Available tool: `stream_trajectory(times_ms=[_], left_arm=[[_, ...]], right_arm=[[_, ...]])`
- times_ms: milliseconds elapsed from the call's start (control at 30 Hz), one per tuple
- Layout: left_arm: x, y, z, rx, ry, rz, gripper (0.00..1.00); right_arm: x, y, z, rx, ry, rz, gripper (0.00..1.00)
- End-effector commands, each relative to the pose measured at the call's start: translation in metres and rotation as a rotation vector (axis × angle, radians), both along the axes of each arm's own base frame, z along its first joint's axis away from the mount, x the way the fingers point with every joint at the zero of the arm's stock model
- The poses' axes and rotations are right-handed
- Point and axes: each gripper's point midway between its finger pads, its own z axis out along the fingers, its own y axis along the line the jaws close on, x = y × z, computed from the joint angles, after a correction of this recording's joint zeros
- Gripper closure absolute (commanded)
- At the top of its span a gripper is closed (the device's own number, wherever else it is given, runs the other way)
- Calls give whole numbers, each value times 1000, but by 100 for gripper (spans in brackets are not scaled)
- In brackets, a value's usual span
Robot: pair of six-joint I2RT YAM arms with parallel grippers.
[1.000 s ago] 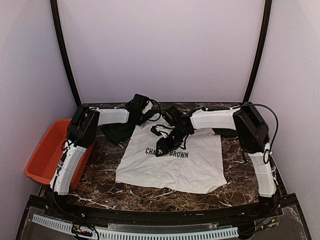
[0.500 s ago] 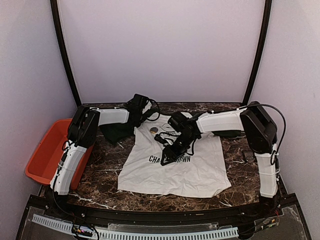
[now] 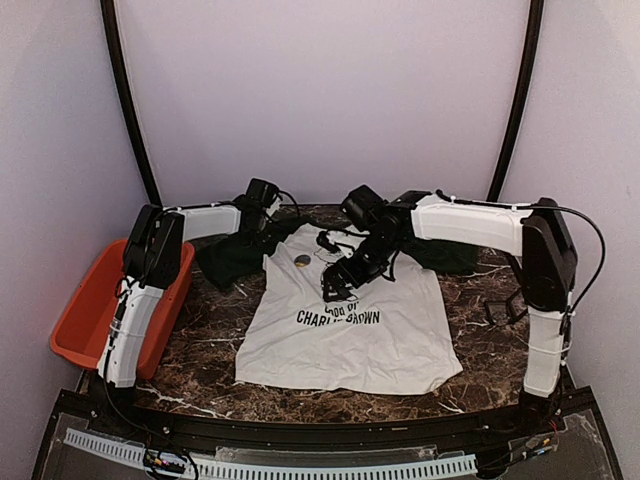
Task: Pin the brooch onto the clothing
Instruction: Smooth out the clothing with brooches at the center of the board, then pick up the brooch from the brooch box.
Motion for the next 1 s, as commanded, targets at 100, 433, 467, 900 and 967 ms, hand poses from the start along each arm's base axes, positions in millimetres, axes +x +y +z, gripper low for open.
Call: stream_trajectory(times_ms=[100,433,467,900,967], left_arm=[[-4,22,92,-227,-83,90,1],[-47,-85,141,-463,7,-240,1],[-58,-107,143,-477,26,-299,1],[-176,-276,122,-673,233,-789,1],[-177,-275,120,-648,227,-776,1]], right_arm=[[50,-58,81,-99,-296,-236,1],[20,-209,31,-498,-83,-675,1],[14,-217,25,-517,-60,-697,1],[-63,-296,7,-652,130,-1074,2],[-73,-311,9,-710,111,-1164,2]])
